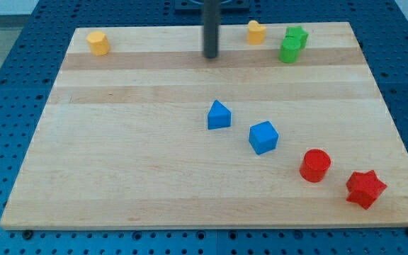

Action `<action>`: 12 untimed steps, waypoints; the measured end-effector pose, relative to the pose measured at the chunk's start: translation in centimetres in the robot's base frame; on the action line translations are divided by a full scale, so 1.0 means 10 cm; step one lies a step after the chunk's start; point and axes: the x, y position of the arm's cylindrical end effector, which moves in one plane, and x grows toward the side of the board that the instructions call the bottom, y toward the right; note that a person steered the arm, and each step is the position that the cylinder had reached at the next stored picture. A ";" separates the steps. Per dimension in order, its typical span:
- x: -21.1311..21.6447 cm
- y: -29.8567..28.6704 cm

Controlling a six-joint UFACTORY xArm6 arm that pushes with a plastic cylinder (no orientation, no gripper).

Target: Slide the yellow hexagon towards the top center of the board

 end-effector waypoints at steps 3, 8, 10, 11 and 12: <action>0.09 -1.85; -0.30 -2.38; -0.30 -1.61; -0.32 -1.08; -0.33 -0.86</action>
